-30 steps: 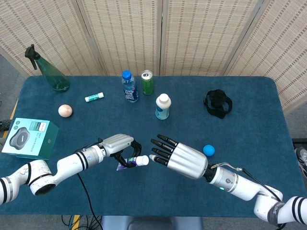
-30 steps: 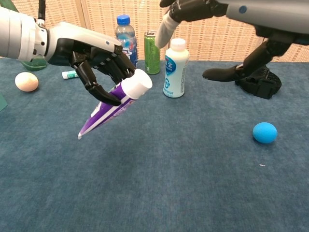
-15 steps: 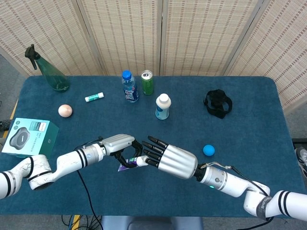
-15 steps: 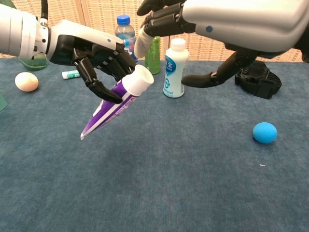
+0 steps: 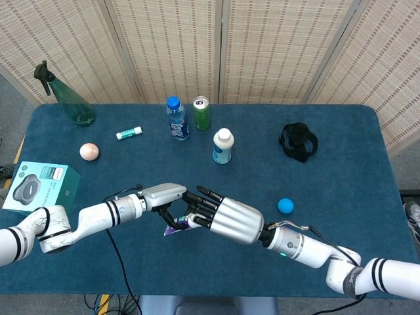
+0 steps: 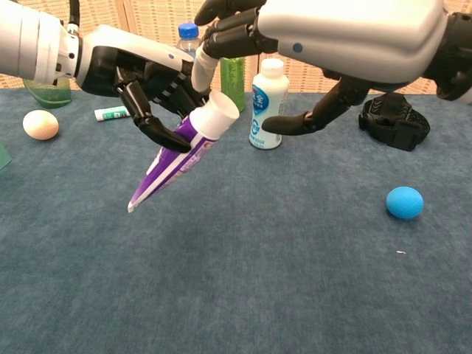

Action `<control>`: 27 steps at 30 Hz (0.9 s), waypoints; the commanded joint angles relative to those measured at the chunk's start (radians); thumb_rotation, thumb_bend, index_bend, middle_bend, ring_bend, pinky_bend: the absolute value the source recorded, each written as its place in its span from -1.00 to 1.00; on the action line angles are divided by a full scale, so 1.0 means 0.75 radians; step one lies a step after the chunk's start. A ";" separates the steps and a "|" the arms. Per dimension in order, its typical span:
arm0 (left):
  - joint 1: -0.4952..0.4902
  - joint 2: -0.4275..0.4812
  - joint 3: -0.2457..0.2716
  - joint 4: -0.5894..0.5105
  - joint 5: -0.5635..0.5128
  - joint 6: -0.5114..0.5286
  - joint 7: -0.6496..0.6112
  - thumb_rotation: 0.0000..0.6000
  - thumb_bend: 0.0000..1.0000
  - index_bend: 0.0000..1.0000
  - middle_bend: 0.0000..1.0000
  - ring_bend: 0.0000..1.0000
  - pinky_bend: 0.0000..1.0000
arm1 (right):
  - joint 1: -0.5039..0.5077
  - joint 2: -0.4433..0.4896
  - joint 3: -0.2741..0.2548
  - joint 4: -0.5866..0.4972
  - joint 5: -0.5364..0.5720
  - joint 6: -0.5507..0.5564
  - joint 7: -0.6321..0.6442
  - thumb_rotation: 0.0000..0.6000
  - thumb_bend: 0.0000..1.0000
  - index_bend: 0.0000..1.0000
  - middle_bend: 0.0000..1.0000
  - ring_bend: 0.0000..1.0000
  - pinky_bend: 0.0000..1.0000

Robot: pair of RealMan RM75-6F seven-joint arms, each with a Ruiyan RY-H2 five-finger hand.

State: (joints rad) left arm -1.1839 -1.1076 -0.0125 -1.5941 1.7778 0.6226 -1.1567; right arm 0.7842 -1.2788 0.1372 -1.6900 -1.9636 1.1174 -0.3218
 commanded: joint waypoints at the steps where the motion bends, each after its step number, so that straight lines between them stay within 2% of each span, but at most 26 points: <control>1: -0.016 -0.002 0.020 0.008 0.004 0.014 -0.018 1.00 -0.26 0.15 0.16 -0.33 -0.55 | 0.006 -0.007 -0.001 0.003 0.001 0.004 -0.005 1.00 -0.57 -0.31 -0.34 -0.76 -0.67; 18: -0.083 -0.013 0.105 0.038 -0.005 0.075 -0.089 1.00 -0.25 0.15 0.16 -0.33 -0.55 | 0.026 -0.028 -0.016 0.022 0.026 0.027 -0.013 1.00 -0.57 -0.13 -0.31 -0.75 -0.67; 27: -0.110 -0.021 0.137 0.057 -0.008 0.096 -0.132 1.00 -0.25 0.15 0.16 -0.33 -0.55 | 0.035 -0.041 -0.026 0.033 0.025 0.038 -0.025 1.00 -0.57 -0.13 -0.31 -0.75 -0.67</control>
State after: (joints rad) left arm -1.2647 -1.1226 0.0878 -1.5532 1.7717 0.6934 -1.2534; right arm 0.8103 -1.3091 0.1186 -1.6658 -1.9441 1.1454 -0.3397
